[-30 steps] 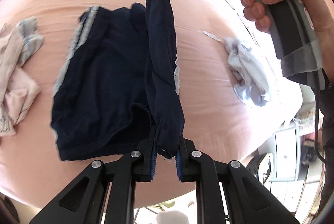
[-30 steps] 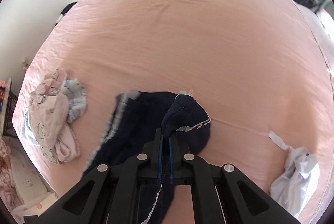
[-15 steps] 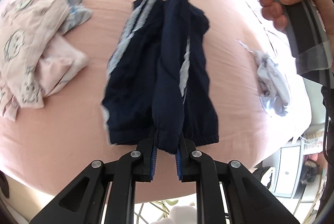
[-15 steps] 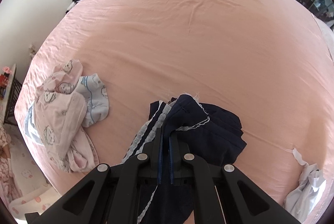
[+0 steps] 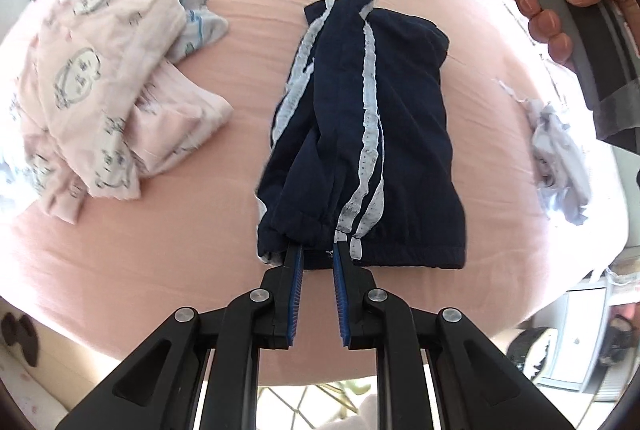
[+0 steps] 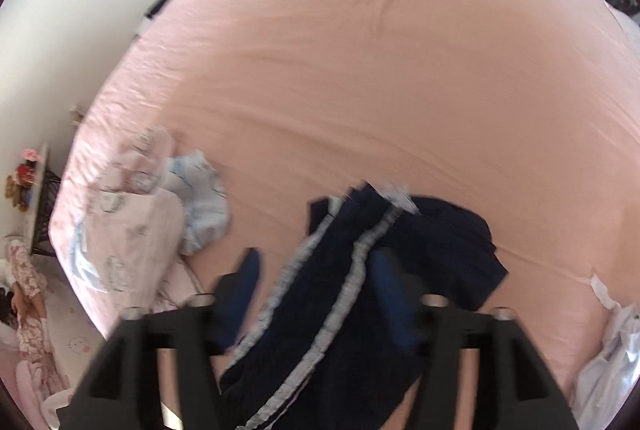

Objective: Fold clothes
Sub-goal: 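Open both grippers and release the lengthwise-folded navy pants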

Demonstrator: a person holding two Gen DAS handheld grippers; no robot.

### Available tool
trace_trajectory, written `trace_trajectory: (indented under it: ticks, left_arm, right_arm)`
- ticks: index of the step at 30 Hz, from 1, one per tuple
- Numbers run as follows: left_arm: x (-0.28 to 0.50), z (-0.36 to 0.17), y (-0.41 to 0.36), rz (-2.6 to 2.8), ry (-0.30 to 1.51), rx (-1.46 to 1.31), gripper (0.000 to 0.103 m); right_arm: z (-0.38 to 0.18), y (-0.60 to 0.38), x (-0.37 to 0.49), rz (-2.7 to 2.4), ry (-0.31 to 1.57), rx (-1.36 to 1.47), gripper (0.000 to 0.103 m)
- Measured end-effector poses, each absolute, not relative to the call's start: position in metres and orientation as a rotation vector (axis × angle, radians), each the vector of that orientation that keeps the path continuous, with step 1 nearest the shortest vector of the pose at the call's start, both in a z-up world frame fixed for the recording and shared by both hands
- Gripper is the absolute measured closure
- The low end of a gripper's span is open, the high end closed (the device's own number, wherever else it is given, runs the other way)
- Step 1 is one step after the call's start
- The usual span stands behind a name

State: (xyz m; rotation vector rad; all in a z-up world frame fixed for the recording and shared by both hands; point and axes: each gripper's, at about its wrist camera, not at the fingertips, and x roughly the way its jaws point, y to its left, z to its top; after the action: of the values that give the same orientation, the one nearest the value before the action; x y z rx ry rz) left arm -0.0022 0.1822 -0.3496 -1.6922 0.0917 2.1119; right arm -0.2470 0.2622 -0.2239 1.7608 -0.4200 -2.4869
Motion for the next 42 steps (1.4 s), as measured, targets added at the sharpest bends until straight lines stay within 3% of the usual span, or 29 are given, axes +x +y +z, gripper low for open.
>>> trace_trajectory:
  ticks: [7, 10, 12, 13, 21, 33, 42]
  left_arm:
    - [-0.014, -0.324, 0.167, 2.153, 0.185, -1.652, 0.085]
    - [-0.018, -0.313, 0.163, 2.185, 0.224, -1.627, 0.057]
    - [-0.017, -0.299, 0.16, 2.203, 0.237, -1.605, 0.025]
    - [-0.016, -0.296, 0.163, 2.21, 0.246, -1.588, 0.023]
    - [0.01, -0.278, 0.198, 2.229, 0.42, -1.435, 0.023]
    - [0.004, -0.261, 0.18, 2.153, 0.648, -1.253, 0.022]
    - [0.01, -0.261, 0.164, 2.083, 0.732, -1.156, 0.022]
  right_arm:
    - [-0.201, 0.258, -0.23, -2.488, -0.43, 1.6, 0.033]
    - [-0.202, 0.258, -0.219, -2.49, -0.389, 1.602, 0.032]
    - [-0.206, 0.258, -0.21, -2.473, -0.357, 1.624, 0.032]
    - [-0.208, 0.257, -0.205, -2.473, -0.336, 1.631, 0.032]
    - [-0.21, 0.272, -0.154, -2.521, -0.224, 1.626, 0.032]
    - [-0.241, 0.249, -0.054, -2.567, 0.373, 1.514, 0.032]
    - [-0.263, 0.23, -0.024, -2.496, 0.528, 1.552, 0.032]
